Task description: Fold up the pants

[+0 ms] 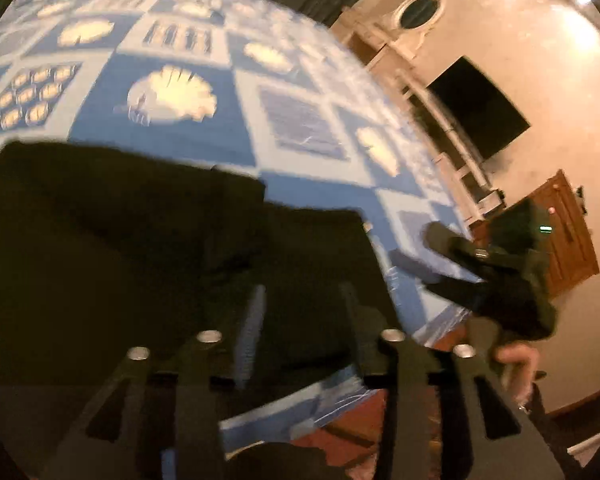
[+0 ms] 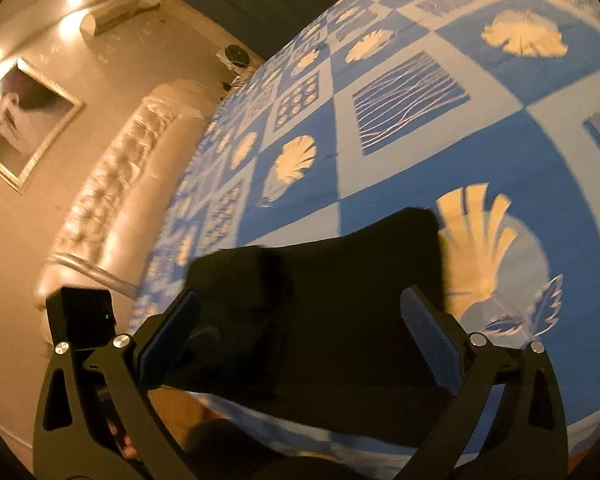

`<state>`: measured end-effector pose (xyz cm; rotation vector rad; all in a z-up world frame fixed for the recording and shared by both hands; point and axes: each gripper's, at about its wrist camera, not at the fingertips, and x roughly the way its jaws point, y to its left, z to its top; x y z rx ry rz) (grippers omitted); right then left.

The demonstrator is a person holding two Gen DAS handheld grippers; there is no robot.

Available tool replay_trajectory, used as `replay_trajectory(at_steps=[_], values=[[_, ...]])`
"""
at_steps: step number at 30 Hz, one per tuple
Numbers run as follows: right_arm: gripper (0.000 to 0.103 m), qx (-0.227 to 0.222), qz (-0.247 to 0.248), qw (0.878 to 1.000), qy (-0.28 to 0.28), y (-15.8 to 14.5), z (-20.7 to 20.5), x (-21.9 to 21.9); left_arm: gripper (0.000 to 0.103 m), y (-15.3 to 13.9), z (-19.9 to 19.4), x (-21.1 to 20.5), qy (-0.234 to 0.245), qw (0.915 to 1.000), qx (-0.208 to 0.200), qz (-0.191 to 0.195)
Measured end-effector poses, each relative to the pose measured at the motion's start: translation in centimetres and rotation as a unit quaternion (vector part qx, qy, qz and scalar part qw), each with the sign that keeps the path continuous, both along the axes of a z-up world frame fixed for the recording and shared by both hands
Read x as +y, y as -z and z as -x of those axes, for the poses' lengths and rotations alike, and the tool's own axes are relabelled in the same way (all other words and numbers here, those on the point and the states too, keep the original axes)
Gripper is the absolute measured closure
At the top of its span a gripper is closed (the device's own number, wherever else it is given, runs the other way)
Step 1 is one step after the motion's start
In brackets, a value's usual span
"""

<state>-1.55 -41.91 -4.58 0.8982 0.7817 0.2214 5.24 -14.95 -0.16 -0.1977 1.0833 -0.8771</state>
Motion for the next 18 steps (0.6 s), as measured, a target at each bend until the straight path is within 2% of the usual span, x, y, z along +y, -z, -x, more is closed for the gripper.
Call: replay_trajectory(at_steps=[1, 2, 4, 5, 8, 10, 12, 14, 16, 18], values=[[0.002, -0.001, -0.017, 1.0, -0.001, 0.1, -0.1, -0.1, 0.037, -1.0, 0.5, 0.7, -0.01, 0.9997, -0.021, 0.001], [0.002, -0.001, -0.041, 0.999, -0.004, 0.3, -0.1, 0.0, 0.032, -1.9, 1.0, 1.3, -0.019, 0.9991, -0.039, 0.002], [0.002, 0.002, -0.08, 0.997, -0.013, 0.8, -0.4, 0.2, 0.03, -3.1, 1.3, 4.0, -0.041, 0.9967, -0.07, -0.004], [0.002, 0.004, -0.096, 0.995, -0.021, 1.0, -0.5, 0.5, 0.024, -3.4, 1.0, 5.1, -0.055, 0.9952, -0.079, -0.014], [0.002, 0.021, -0.113, 0.992, -0.052, 1.8, -1.9, 2.0, 0.021, -2.7, 0.0, 10.0, -0.118, 0.9883, -0.089, -0.036], [0.002, 0.024, -0.111, 0.991, -0.07, 2.1, -2.6, 3.2, 0.021, -1.0, -1.2, 13.2, -0.166, 0.9837, -0.056, -0.04], [0.002, 0.028, -0.113, 0.989, -0.093, 2.7, -3.4, 4.6, 0.021, 1.5, -2.3, 16.6, -0.22, 0.9749, 0.006, -0.029], [0.002, 0.046, -0.094, 0.989, -0.105, 3.6, -4.3, 5.9, 0.021, 3.6, -3.3, 18.9, -0.256, 0.9644, 0.061, -0.023], [0.002, 0.059, -0.062, 0.991, -0.103, 4.2, -4.8, 6.6, 0.021, 4.7, -3.7, 19.7, -0.274, 0.9573, 0.086, -0.03], [0.002, 0.061, -0.048, 0.991, -0.109, 4.4, -5.0, 7.3, 0.021, 5.3, -3.9, 20.1, -0.281, 0.9545, 0.094, -0.036]])
